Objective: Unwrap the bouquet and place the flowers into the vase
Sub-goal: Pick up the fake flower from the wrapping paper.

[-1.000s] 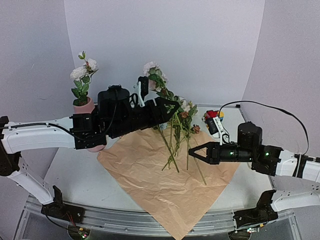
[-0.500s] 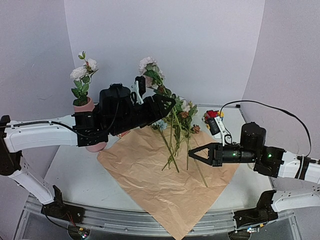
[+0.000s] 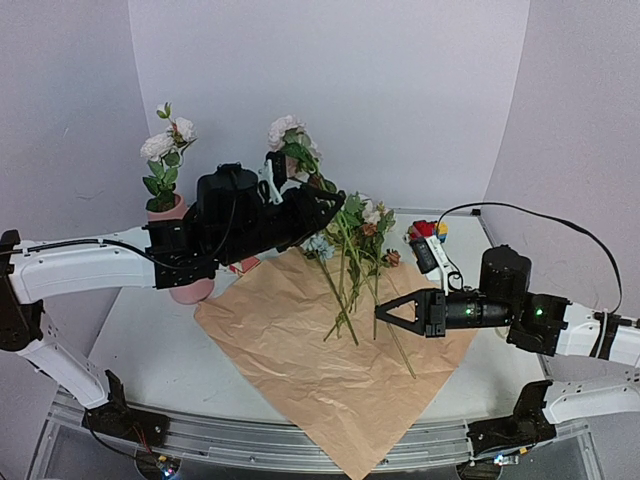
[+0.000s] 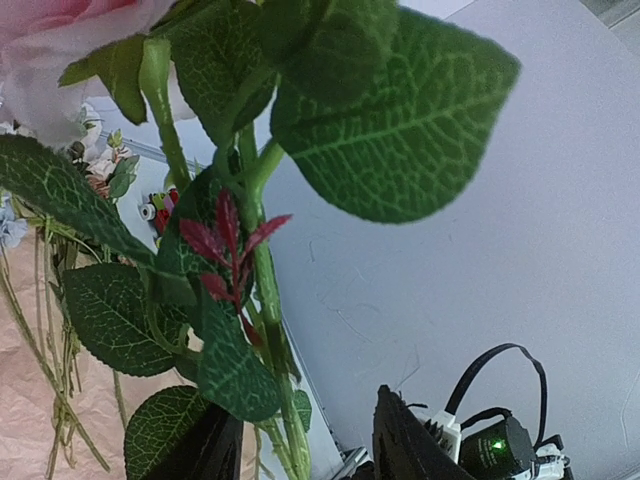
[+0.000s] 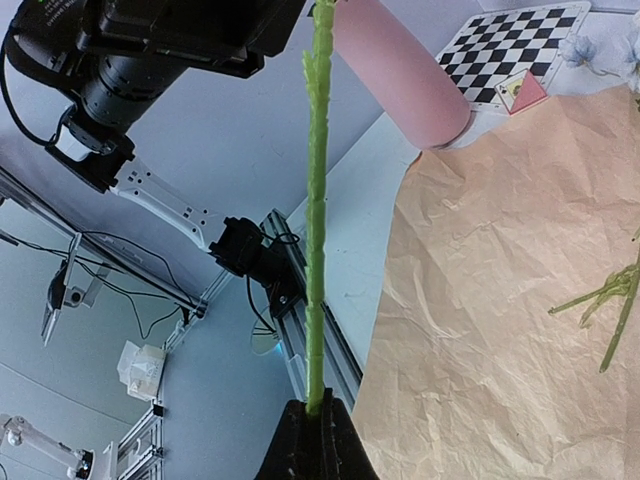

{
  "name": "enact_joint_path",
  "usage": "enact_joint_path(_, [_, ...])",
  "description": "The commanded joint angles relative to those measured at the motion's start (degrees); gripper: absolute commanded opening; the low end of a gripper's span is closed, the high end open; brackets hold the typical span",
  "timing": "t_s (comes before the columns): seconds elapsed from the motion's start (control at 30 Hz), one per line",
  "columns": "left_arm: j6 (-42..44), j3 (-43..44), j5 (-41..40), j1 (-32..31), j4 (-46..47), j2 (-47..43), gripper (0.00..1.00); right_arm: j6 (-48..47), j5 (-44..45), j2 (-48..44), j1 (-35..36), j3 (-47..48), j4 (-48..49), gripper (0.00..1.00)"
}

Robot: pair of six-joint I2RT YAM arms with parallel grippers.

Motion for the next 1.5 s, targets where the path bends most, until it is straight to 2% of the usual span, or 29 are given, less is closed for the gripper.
enact_joint_path(0.0, [-1.4, 0.2, 1.8, 1.1, 1.6, 0.6, 0.44, -1.8, -2.1, -0.2, 0.5, 0.6, 3.7, 0.02])
enact_joint_path(0.27, [-2.2, -0.3, 4.2, 2.6, 1.5, 1.4, 0.31, -2.4, -2.5, 0.6, 0.6, 0.6, 3.5, 0.02])
enact_joint_path(0.33, [-2.2, -0.4, 4.6, 2.8, 1.5, 1.4, 0.25, -2.5, -2.5, 0.8, 0.7, 0.5, 3.5, 0.02])
enact_joint_path(0.4, [-1.6, -0.4, 4.8, 2.8, 1.5, 1.4, 0.14, -2.5, -2.2, 0.9, 0.7, 0.4, 3.3, 0.04])
enact_joint_path(0.47, [0.0, -0.5, 4.8, 2.9, 1.4, 1.2, 0.03, -2.7, -1.5, 0.9, 0.7, 0.3, 3.1, 0.16])
enact_joint_path(0.5, [0.9, -0.5, 4.6, 2.9, 1.2, 0.9, 0.00, -2.7, -0.7, 0.9, 0.7, 0.2, 2.7, 0.23])
enact_joint_path(0.57, [2.8, -0.8, 3.8, 2.9, 0.1, 0.1, 0.00, -2.7, 1.6, 0.8, 0.7, -0.1, 1.6, 0.39])
enact_joint_path(0.63, [4.8, -1.0, 2.7, 2.9, -2.0, -1.2, 0.00, -2.9, 3.8, 0.8, 0.7, 0.1, -0.2, 0.67])
enact_joint_path(0.7, [7.6, -0.9, 0.6, 2.9, -5.4, -2.8, 0.00, -3.0, 5.9, 0.6, 0.7, 0.2, -2.0, 0.87])
enact_joint_path(0.77, [10.7, -0.3, -1.9, 2.9, -10.5, -4.6, 0.00, -3.2, 8.1, 0.0, 0.7, 0.1, -3.0, 0.94])
enact_joint_path(0.9, [17.0, 0.7, -7.6, 2.9, -19.1, -9.9, 0.00, -3.9, 10.2, -1.1, 0.7, 0.4, -4.6, 0.96])
enact_joint_path(1.1, [28.8, 4.8, -22.2, 2.9, -25.2, -20.4, 0.00, -4.6, 11.9, -0.8, 0.7, 1.4, -5.8, 0.96])
enact_joint_path(1.27, [40.0, 11.5, -34.2, 2.9, -25.4, -23.7, 0.00, -4.5, 12.4, -0.3, 0.7, 1.9, -5.7, 0.96])
enact_joint_path(1.47, [54.3, 16.7, -40.4, 2.9, -18.6, -21.5, 0.00, -4.8, 12.8, -0.5, 0.7, 2.2, -5.8, 0.96])
